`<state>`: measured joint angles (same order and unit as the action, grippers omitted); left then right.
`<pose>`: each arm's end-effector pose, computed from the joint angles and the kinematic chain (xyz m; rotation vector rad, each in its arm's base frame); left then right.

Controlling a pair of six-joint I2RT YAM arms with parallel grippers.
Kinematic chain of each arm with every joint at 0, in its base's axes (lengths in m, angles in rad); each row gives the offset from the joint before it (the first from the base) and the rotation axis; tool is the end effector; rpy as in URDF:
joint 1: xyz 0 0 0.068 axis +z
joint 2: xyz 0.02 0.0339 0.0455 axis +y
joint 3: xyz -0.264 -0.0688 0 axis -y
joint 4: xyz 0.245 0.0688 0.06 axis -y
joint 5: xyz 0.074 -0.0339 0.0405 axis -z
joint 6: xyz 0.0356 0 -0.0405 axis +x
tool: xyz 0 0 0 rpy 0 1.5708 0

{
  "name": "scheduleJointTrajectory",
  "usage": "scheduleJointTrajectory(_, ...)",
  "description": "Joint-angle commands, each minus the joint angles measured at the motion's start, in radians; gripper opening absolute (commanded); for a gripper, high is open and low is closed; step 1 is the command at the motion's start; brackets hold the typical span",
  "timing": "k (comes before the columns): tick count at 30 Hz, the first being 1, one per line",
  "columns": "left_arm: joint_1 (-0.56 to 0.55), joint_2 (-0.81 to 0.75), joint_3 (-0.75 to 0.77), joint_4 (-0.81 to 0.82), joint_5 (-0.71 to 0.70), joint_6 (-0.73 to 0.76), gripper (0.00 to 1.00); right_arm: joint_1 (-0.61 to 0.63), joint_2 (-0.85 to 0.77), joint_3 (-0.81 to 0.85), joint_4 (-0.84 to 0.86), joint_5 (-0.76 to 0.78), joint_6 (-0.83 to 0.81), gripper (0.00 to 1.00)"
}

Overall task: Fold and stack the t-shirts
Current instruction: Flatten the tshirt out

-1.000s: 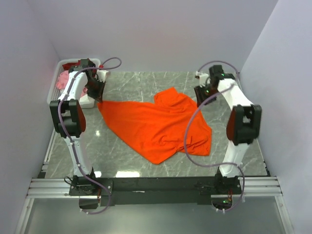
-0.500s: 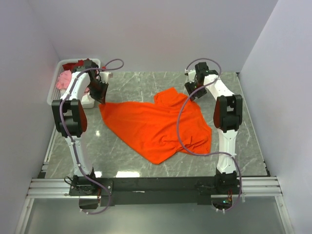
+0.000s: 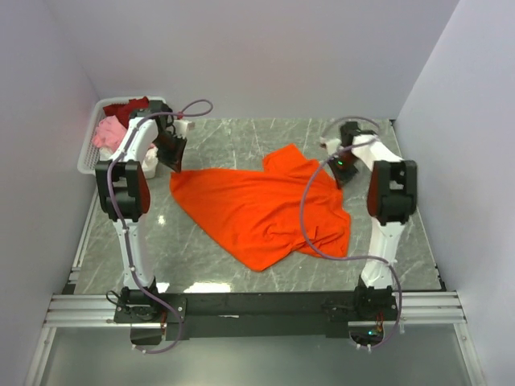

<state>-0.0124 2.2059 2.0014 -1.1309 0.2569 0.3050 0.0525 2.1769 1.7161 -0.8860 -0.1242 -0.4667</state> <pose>0.4538 -0.0147 0.2296 0.4943 2.8128 -0.3157 0.4400 0.0275 0.1687 -0.7627 2.7930 0.1092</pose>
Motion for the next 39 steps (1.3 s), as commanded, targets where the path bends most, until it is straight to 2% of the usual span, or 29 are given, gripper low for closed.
scheduleJointTrajectory(1,-0.038,-0.012,0.016,-0.015,0.021,0.009,0.15,-0.137,-0.187,-0.188,-0.074,0.043,-0.064,0.0)
scheduleJointTrajectory(3,-0.046,-0.021,-0.009,-0.001,0.021,0.011,0.13,-0.17,-0.256,-0.316,-0.082,0.047,-0.111,0.0)
scheduleJointTrajectory(6,-0.06,-0.02,-0.026,0.002,0.034,0.016,0.12,-0.191,-0.354,-0.416,-0.126,0.028,-0.173,0.0)
scheduleJointTrajectory(7,-0.067,-0.017,-0.026,0.002,0.041,0.02,0.11,-0.191,-0.368,-0.412,-0.167,0.006,-0.181,0.1)
scheduleJointTrajectory(8,-0.07,-0.009,-0.03,0.0,0.05,0.022,0.11,-0.197,-0.368,-0.361,-0.188,-0.018,-0.179,0.36)
scheduleJointTrajectory(9,-0.075,-0.006,-0.03,0.0,0.051,0.025,0.1,-0.2,-0.364,-0.318,-0.203,-0.056,-0.171,0.5)
scheduleJointTrajectory(10,-0.077,0.004,-0.029,0.003,0.054,0.025,0.11,-0.203,-0.339,-0.268,-0.206,-0.105,-0.129,0.58)
scheduleJointTrajectory(11,-0.077,0.008,-0.018,0.006,0.053,0.025,0.11,-0.197,-0.315,-0.137,-0.205,-0.133,-0.098,0.64)
scheduleJointTrajectory(12,-0.075,0.012,-0.01,0.002,0.054,0.022,0.11,-0.192,-0.239,-0.056,-0.211,-0.156,-0.066,0.67)
scheduleJointTrajectory(13,-0.075,0.018,0.0,-0.001,0.053,0.025,0.12,-0.181,-0.192,0.035,-0.232,-0.202,-0.008,0.68)
scheduleJointTrajectory(14,-0.074,0.028,0.023,-0.006,0.05,0.023,0.13,-0.154,-0.14,0.219,-0.246,-0.21,0.017,0.68)
scheduleJointTrajectory(16,-0.069,0.034,0.045,-0.017,0.047,0.025,0.15,-0.111,0.018,0.412,-0.287,-0.209,0.068,0.68)
scheduleJointTrajectory(17,-0.067,0.032,0.056,-0.017,0.047,0.025,0.17,-0.065,0.065,0.576,-0.294,-0.2,0.082,0.68)
scheduleJointTrajectory(19,-0.055,0.028,0.066,-0.02,0.054,0.019,0.27,-0.015,0.151,0.669,-0.259,-0.169,0.089,0.68)
scheduleJointTrajectory(21,-0.043,0.017,0.076,-0.023,0.067,0.013,0.36,0.048,0.172,0.683,-0.199,-0.129,0.091,0.65)
scheduleJointTrajectory(22,-0.038,0.012,0.077,-0.026,0.079,0.011,0.44,0.069,0.172,0.666,-0.124,-0.117,0.094,0.65)
scheduleJointTrajectory(25,-0.024,-0.008,0.071,-0.027,0.111,0.0,0.55,0.121,0.159,0.571,0.043,-0.055,0.117,0.63)
scheduleJointTrajectory(28,-0.015,-0.041,0.025,-0.006,0.123,-0.004,0.6,0.144,0.194,0.572,0.128,-0.026,0.151,0.63)
scheduleJointTrajectory(32,-0.011,-0.074,-0.041,0.016,0.124,-0.004,0.63,0.167,0.265,0.658,0.142,-0.008,0.172,0.66)
scheduleJointTrajectory(39,0.005,-0.069,-0.03,0.014,0.14,-0.017,0.69,0.185,0.31,0.625,0.196,0.023,0.168,0.73)
